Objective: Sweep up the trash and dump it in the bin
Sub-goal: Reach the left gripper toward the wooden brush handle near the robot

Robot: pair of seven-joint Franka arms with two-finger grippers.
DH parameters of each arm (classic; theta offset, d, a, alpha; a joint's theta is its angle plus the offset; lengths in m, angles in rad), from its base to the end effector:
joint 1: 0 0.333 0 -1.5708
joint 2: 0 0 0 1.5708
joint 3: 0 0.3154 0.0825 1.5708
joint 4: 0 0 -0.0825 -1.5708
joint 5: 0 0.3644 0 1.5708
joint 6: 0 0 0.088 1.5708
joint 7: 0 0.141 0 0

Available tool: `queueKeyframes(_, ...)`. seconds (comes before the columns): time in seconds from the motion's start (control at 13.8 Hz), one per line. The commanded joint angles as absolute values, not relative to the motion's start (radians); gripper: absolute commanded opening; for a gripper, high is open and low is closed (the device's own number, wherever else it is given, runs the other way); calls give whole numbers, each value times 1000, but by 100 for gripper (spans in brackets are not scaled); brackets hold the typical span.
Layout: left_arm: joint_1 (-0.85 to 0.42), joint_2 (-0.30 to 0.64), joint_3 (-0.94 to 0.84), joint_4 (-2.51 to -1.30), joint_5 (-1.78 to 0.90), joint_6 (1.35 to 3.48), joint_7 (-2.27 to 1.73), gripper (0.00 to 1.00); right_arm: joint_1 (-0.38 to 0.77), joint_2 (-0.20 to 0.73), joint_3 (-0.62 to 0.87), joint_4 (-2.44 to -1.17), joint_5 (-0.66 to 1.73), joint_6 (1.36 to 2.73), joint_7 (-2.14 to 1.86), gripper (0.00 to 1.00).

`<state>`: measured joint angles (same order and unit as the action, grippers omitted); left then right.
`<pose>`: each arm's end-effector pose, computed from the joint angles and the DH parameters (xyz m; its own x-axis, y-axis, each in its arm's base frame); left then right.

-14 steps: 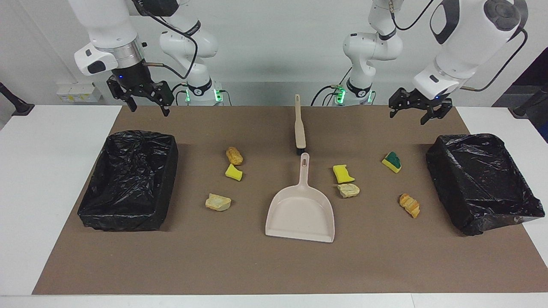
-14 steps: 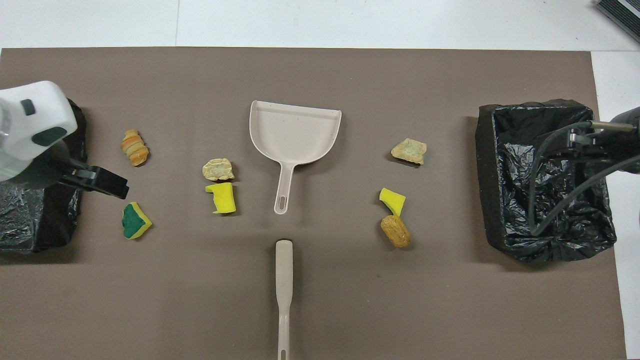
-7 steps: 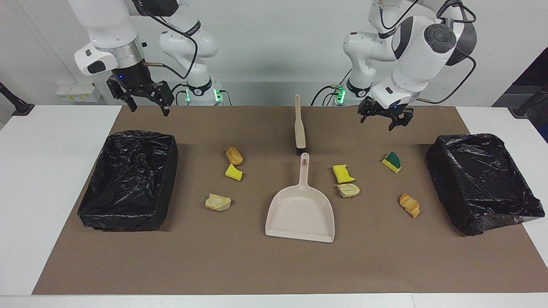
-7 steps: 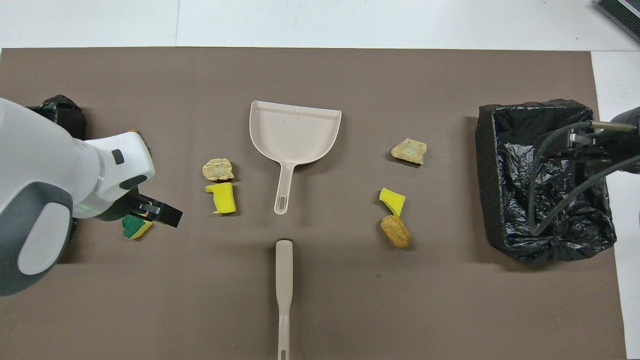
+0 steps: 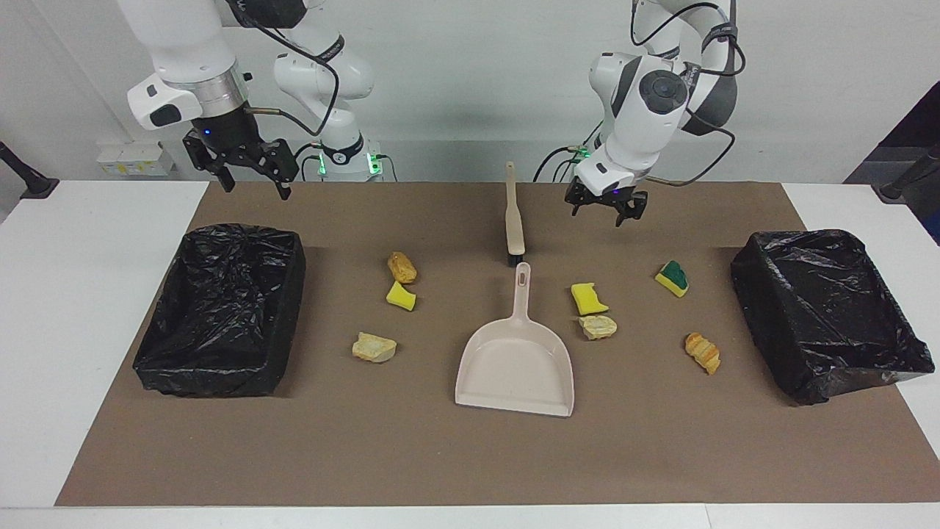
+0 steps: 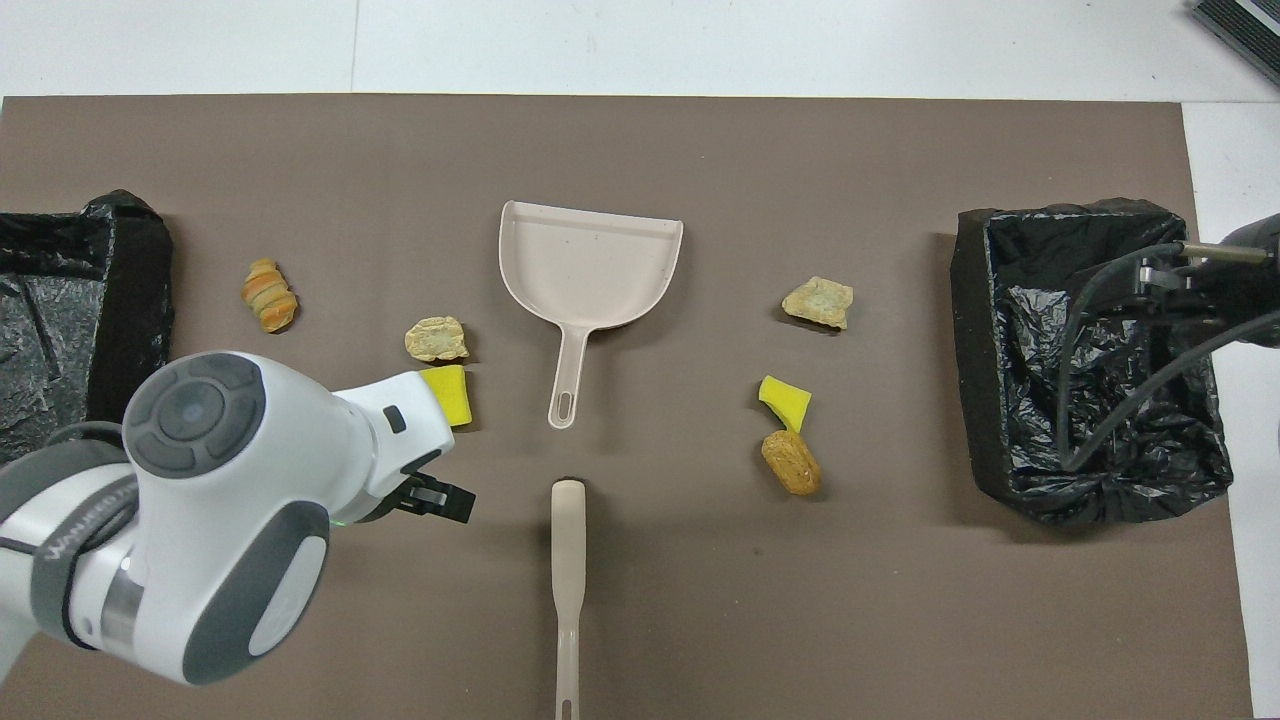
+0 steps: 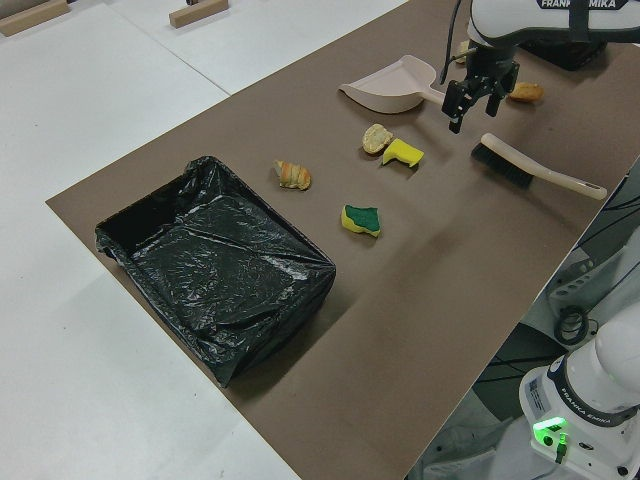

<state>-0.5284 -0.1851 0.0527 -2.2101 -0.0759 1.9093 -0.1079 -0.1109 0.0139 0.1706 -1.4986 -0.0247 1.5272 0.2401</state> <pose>0.4037 -0.2163 0.4225 0.9341 -0.3346 -0.1245 -0.3289 -0.9422 0.0648 0.5352 0.0277 0.6113 0.9834 -0.1805 0.0198 -0.1808 -0.9833 0.0181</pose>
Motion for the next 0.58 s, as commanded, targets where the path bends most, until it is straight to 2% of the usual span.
queueKeyframes(0.0, -632, -273, 68, -2353, -84, 2009, -210, 100, -123, 18, 176, -1488, -17, 1514, 212, 100)
queueKeyframes(0.51, -934, -293, 63, -2572, -84, 2267, -604, 100, -123, 18, 176, -1488, -17, 1514, 212, 100)
